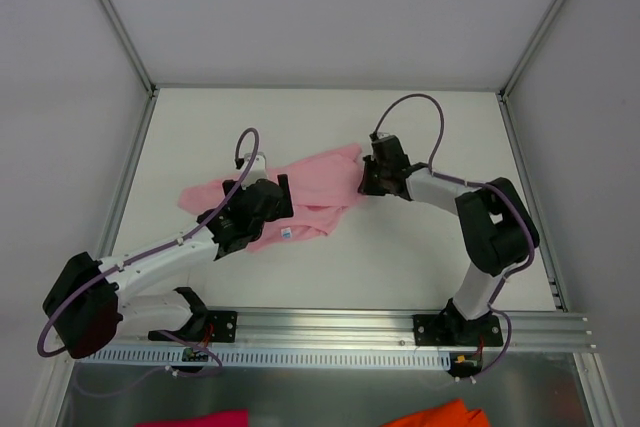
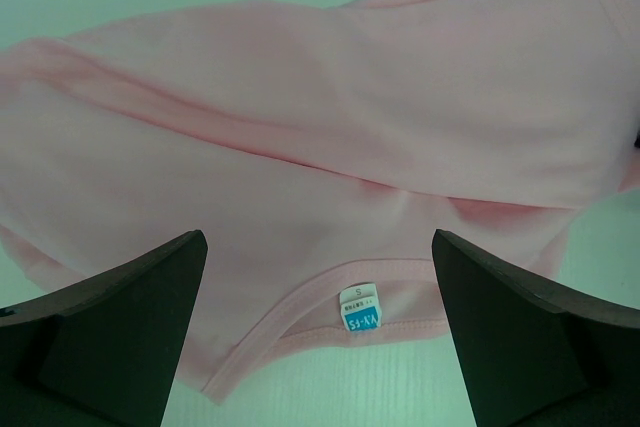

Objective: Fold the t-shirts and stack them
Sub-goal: Flatten out the tshirt

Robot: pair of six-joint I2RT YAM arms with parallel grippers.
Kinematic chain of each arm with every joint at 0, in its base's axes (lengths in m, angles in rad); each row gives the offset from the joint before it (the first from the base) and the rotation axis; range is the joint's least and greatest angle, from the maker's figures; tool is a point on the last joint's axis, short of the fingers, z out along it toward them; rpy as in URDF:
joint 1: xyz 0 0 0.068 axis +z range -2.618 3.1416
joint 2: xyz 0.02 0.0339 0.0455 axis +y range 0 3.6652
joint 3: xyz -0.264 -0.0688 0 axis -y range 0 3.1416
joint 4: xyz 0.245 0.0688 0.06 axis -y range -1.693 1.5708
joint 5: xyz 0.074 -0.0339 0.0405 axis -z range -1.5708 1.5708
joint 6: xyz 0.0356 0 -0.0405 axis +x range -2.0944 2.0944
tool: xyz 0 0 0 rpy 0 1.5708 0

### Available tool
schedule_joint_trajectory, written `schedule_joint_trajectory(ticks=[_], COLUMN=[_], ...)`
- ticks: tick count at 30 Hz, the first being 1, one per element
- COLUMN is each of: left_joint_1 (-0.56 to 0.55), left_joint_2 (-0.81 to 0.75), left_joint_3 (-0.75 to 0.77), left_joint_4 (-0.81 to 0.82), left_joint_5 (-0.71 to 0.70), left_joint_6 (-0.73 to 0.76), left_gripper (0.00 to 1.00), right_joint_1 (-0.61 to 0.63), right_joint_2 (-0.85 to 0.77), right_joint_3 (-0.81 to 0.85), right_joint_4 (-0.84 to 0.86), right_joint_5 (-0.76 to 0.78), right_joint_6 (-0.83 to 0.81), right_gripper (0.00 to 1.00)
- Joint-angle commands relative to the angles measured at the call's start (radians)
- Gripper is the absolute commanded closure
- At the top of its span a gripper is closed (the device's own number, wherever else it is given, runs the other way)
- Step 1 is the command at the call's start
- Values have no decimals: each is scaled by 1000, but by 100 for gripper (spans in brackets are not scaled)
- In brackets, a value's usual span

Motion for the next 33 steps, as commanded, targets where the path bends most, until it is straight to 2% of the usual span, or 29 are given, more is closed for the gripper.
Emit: schedule_joint_trajectory(ticks=[1,2,4,8,13,21,28,33], left_joint_1=[-11,-11,-14,-18,-24,-40,-50,-89], left_joint_2=[-11,-6,9,28,43,71,69,88], left_joint_3=[-12,-9,-9,-14,-20,-10,-17,-9], left_joint_4=[58,63,78,104,124,124,147,150], left_joint_5=[-6,1,13,27,30,39,57,105], left_joint_6=[4,9,15,18,24,30,33,20], left_gripper=[1,1,1,1,1,1,1,1], right_joint_1=[23,38,80,103,169,250,256,256], right_joint_2=[-20,-42,-67,-170,-245,-346,-372,-270], right_joint_3=[128,156,239,301,319,356,373,448], right_joint_4=[-118,-166,-277,-344,-320,-290,-272,-316], right_joint_5=[88,221,371,490,677,1002,1079,1171], right_joint_6=[-24,-42,-105,-167,-297,-386,-431,-449], right_gripper=[99,99,99,99,99,99,99,99])
